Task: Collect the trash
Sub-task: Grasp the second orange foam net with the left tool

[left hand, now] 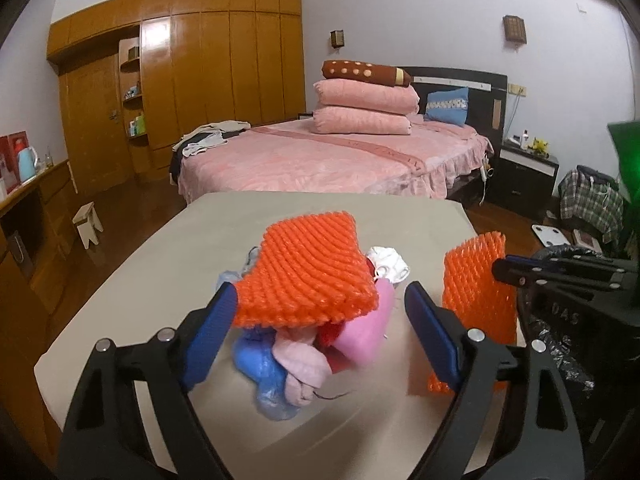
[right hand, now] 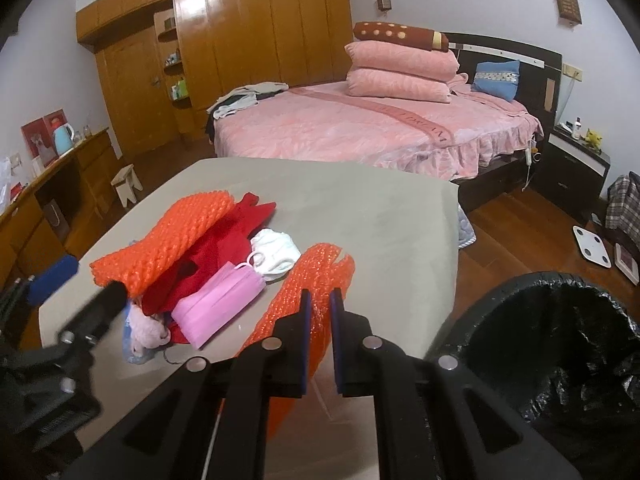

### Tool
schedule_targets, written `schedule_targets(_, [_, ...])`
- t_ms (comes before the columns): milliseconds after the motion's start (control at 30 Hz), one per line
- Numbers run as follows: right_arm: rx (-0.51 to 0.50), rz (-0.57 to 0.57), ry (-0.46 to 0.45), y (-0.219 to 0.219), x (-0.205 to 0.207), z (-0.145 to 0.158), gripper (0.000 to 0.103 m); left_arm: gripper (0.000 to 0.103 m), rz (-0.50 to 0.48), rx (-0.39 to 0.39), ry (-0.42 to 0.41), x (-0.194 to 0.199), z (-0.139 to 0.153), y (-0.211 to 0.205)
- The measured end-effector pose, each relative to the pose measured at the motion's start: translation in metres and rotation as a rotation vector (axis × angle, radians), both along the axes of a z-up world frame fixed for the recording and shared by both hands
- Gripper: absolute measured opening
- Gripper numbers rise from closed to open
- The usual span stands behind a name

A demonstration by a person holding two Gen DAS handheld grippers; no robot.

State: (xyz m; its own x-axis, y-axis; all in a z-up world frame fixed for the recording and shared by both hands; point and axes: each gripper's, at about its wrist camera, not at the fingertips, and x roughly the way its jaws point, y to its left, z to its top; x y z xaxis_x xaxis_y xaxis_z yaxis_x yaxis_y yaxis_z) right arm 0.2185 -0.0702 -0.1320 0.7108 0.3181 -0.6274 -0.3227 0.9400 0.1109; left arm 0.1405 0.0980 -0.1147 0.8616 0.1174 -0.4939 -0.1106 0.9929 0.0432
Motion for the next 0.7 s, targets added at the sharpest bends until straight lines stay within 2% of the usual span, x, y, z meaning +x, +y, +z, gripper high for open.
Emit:
schedule_targets(233, [0.011,0.001,0.010,-0.002,0.002,-0.001,0.009,0.079,0.003,0.101,-0.015,0.015,-0.006,-0.012])
schedule_targets(333, [0.016,0.000,0.007,-0.004,0.002,0.000,0.009,0.071,-0.012,0.138,0.002,0.023,-0.011,-0.017])
schedule_targets(400, [0.020,-0.001,0.004,-0.005,0.002,0.001,0.009,0.062,-0.012,0.150,0.020,0.027,-0.014,-0.017])
schedule_targets(467, [0.025,-0.001,0.003,-0.006,0.001,0.002,0.009,0.057,-0.008,0.148,0.026,0.029,-0.016,-0.017])
schedule_targets(600, [0.028,-0.003,-0.003,-0.008,0.001,0.005,0.009,0.028,-0.023,0.105,0.020,0.027,-0.013,-0.012])
schedule_targets(700, [0.034,-0.004,-0.011,-0.009,-0.001,0.009,0.009,0.018,-0.024,0.080,-0.002,0.024,-0.008,-0.010])
